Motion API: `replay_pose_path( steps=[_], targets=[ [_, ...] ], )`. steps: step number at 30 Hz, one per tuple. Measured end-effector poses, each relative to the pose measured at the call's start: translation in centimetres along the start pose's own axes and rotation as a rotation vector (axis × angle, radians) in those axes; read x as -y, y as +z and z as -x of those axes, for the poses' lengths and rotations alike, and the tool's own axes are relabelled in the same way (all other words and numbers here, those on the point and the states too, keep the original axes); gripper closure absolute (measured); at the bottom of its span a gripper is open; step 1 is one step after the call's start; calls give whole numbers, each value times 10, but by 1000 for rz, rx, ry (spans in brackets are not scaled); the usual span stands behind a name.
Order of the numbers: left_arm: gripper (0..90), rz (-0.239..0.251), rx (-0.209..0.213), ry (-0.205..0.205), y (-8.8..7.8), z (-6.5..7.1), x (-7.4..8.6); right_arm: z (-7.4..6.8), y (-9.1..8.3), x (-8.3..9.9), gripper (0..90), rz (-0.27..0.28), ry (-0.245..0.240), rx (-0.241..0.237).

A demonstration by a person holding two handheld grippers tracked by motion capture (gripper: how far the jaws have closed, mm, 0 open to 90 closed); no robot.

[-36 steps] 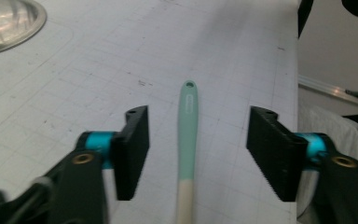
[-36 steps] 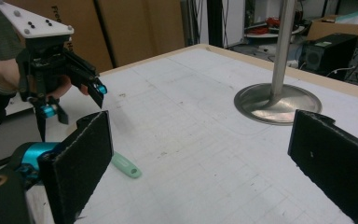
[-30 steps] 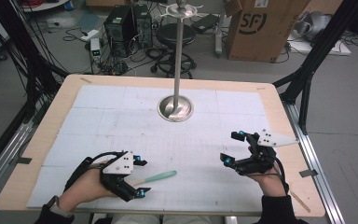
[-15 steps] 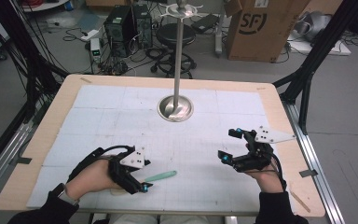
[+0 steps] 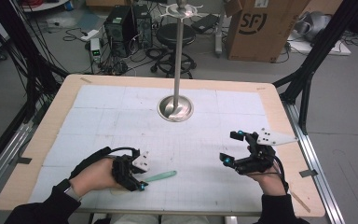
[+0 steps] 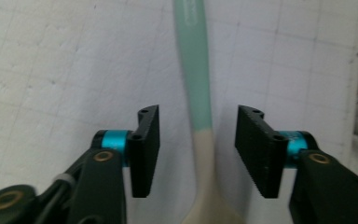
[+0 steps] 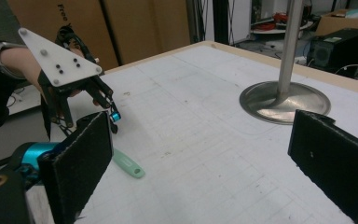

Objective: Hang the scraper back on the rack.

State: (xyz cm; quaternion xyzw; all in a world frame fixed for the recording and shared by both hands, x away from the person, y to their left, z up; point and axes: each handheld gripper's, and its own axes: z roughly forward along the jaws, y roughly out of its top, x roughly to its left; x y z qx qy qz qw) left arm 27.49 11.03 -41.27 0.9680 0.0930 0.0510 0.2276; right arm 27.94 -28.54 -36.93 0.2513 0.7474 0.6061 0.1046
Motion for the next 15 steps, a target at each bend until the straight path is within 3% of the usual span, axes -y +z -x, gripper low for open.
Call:
replay_pose_path(
  steps=[1, 7, 12, 15],
  targets=[
    [578, -8, -12, 3, 1, 1, 0, 0, 0, 0, 55, 2, -4, 2],
    [674, -84, 15, -15, 2, 1, -7, 0, 2, 2, 55, -17, -4, 4],
    [763, -143, 10, 23, 3, 7, -14, -1, 0, 3, 55, -14, -2, 10],
    [764, -182, 14, -3, 3, 6, -17, -2, -2, 3, 55, -13, 0, 12]
  ],
)
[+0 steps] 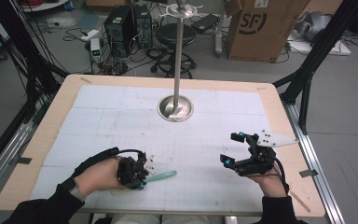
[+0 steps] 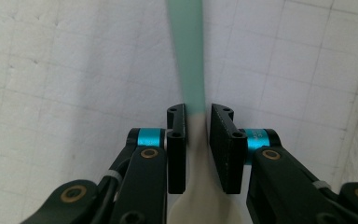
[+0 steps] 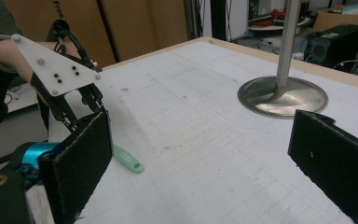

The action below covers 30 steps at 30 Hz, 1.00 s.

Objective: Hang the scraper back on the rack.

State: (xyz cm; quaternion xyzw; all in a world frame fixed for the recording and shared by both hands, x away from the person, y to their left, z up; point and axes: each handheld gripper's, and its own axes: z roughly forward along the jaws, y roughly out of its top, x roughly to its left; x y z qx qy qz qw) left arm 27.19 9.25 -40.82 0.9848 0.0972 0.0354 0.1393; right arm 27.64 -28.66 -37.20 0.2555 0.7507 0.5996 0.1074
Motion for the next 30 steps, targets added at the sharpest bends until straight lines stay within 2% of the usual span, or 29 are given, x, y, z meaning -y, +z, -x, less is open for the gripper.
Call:
replay_pose_path(
  steps=[7, 9, 13, 18, 21, 25, 29, 30],
  targets=[
    [763, -40, 29, -50, 0, -4, -2, -1, 0, 2, 55, -8, 3, 1],
    [763, -52, 24, -41, 0, -4, -3, -1, 0, 2, 55, -8, 1, 1],
    [772, -69, 26, -50, 0, -4, -3, -1, 0, 2, 55, -7, 0, 1],
    [800, -66, 15, -61, 0, -2, -3, 1, 0, 2, 55, -3, -1, 6],
    [802, -44, 13, -62, -1, -2, 0, 0, 1, 2, 55, -8, -3, 5],
    [802, 18, 30, -98, -6, -7, 9, 0, 1, 2, 55, -7, 5, 6],
    [802, 110, 10, -131, -20, -12, 15, 1, 2, 0, 55, 4, 4, 6],
    [802, 134, 3, -150, -25, -13, 17, 0, 3, 0, 55, 0, 2, 5]
  ],
)
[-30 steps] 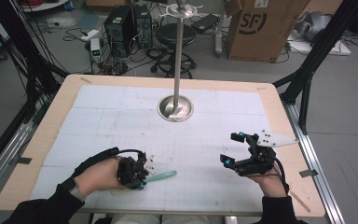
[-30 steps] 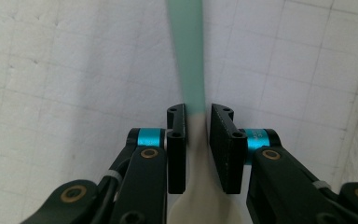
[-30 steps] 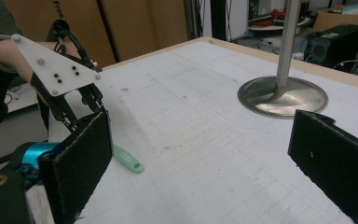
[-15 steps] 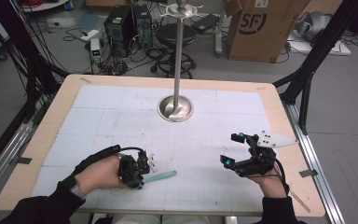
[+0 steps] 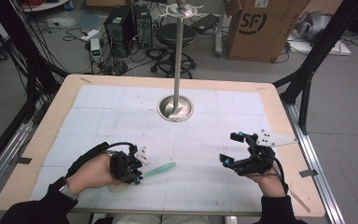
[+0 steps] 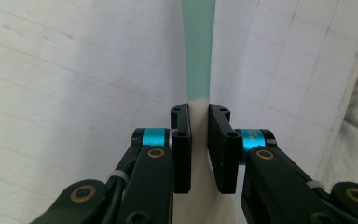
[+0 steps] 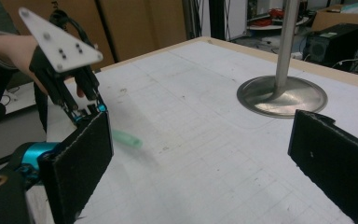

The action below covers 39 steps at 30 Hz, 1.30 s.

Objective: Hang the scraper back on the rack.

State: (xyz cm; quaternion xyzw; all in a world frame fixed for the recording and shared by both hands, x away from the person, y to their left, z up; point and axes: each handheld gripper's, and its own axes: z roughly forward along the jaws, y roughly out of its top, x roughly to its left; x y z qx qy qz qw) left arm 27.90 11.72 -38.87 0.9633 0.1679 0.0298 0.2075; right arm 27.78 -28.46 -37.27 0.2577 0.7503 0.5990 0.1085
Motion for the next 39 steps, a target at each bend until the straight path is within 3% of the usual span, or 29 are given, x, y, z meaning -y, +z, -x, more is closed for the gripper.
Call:
replay_pose_path(
  steps=[5, 10, 16, 22, 24, 33, 35, 39],
  targets=[
    [803, 86, -42, -37, -13, -4, 5, -1, 3, 0, 55, -10, -2, -3],
    [803, 184, -39, -77, -24, -10, 12, -1, 2, -1, 55, -2, -4, 2],
    [802, 393, -51, -176, -50, -29, 24, 0, 1, -1, 55, -1, -2, 9],
    [802, 589, -112, -220, -64, -41, 33, 0, 2, 0, 55, -5, -4, 13],
    [803, 626, -117, -240, -66, -43, 33, 0, 3, 0, 54, -5, -5, 11],
    [803, 760, -17, -253, -72, -64, 27, -1, 1, -1, 54, 5, -1, 18],
    [803, 776, -1, -235, -74, -69, 27, 0, 1, -1, 55, 6, -1, 19],
    [803, 784, -7, -231, -85, -80, 24, 0, 0, -1, 55, 10, 3, 19]
  ],
)
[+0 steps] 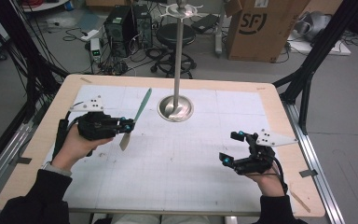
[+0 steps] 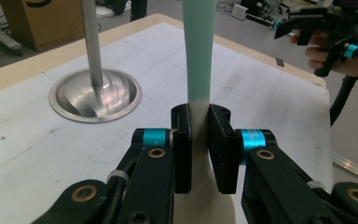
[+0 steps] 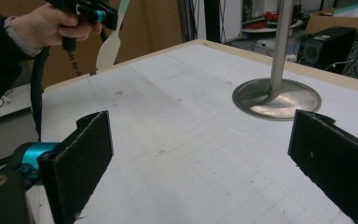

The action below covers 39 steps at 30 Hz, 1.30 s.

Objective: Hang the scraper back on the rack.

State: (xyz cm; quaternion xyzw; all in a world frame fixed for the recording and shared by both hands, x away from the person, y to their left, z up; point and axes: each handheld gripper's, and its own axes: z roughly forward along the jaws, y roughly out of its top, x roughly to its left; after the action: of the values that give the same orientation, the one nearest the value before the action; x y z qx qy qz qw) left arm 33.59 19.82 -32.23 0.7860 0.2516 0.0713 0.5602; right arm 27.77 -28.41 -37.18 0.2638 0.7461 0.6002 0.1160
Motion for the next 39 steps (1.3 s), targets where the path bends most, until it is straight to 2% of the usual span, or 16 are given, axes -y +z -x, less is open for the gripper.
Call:
replay_pose_path(
  steps=[4, 6, 11, 18, 21, 25, 28, 34, 39],
  targets=[
    [803, 21, -10, -2, -7, -7, -16, 0, 0, 0, 55, 2, 0, 0],
    [803, 18, 22, -12, -9, -12, -22, -1, 0, 0, 55, 1, -1, 0],
    [803, 48, 12, -2, -13, -21, -32, -3, 4, -1, 55, -9, -14, -9],
    [803, 58, -1, 12, -14, -34, -48, -3, 6, -2, 55, -6, -7, -21],
    [803, 95, 25, 36, -10, -34, -52, 0, 4, -3, 54, 1, -6, -20],
    [803, 92, 10, 35, -3, -40, -59, 1, 1, -2, 54, 8, 0, -14],
    [803, 82, 0, 33, -1, -45, -67, 1, 0, -2, 54, 8, -15, -14],
    [803, 78, -5, 57, 6, -49, -87, 2, -4, -5, 55, 24, -13, -13],
    [803, 89, -11, 57, 11, -55, -105, 4, -4, -6, 55, 31, -13, -14]
  ],
)
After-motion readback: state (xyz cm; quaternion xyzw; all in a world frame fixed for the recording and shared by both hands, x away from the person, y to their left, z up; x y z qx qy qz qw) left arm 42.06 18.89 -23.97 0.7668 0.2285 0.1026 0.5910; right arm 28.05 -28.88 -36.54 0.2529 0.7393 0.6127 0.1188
